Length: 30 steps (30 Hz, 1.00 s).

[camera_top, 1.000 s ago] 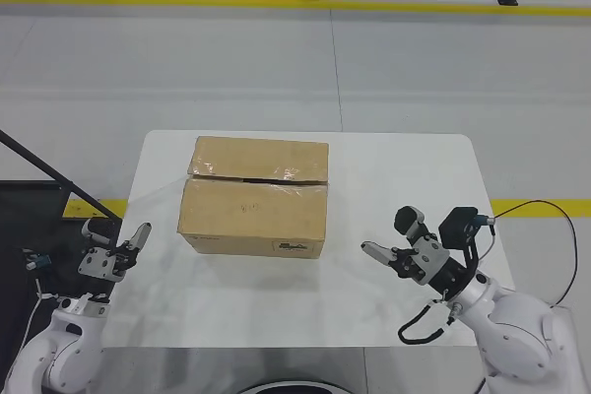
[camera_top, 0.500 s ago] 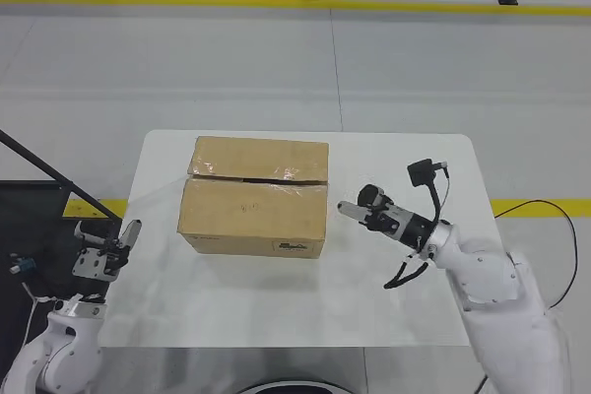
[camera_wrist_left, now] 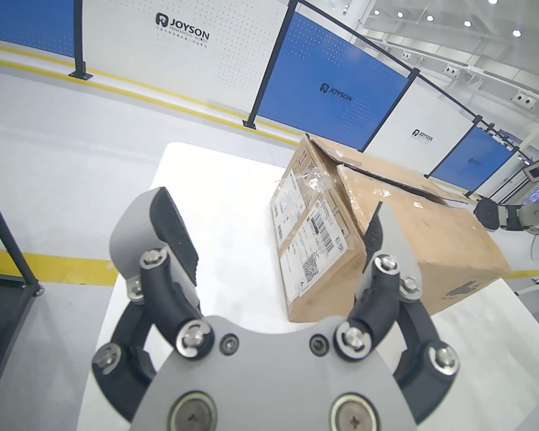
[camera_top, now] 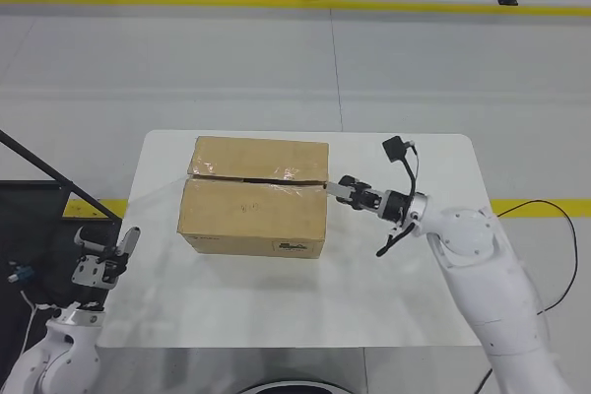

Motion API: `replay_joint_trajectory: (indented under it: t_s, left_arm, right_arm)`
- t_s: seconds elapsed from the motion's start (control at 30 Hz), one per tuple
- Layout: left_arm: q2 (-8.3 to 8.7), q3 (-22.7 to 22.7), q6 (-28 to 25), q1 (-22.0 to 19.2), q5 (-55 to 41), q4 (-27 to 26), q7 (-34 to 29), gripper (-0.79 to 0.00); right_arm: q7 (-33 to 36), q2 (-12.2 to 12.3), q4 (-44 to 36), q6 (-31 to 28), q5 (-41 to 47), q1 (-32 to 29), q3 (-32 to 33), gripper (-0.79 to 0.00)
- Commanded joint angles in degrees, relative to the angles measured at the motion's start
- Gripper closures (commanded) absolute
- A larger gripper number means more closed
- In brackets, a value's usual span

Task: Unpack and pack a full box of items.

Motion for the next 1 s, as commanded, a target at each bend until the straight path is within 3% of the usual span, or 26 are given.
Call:
replay_joint_trajectory:
  t_s: [0.0,0.53,0.97]
  left_arm:
    - [-0.05,0.09,0.00,-0.10,0.33,0.04,-0.10,-0.785]
    - [-0.41,-0.18,-0.34,-0.75,0.69,1.61,-1.31,-0.785]
    - [-0.72,0.23,-0.67,-1.31,1.55,1.50,-1.67,-0.785]
  right_arm:
    - [-0.02,-0.15,0.97,-0.21,0.96,0.56,-0.57,-0.785]
    - [0.59,-0.92,4.31,-3.49,6.40,2.20,-3.74,-0.785]
    - [6.38,-0.38,0.10,-9.43,13.12,0.64,-2.21,-0.785]
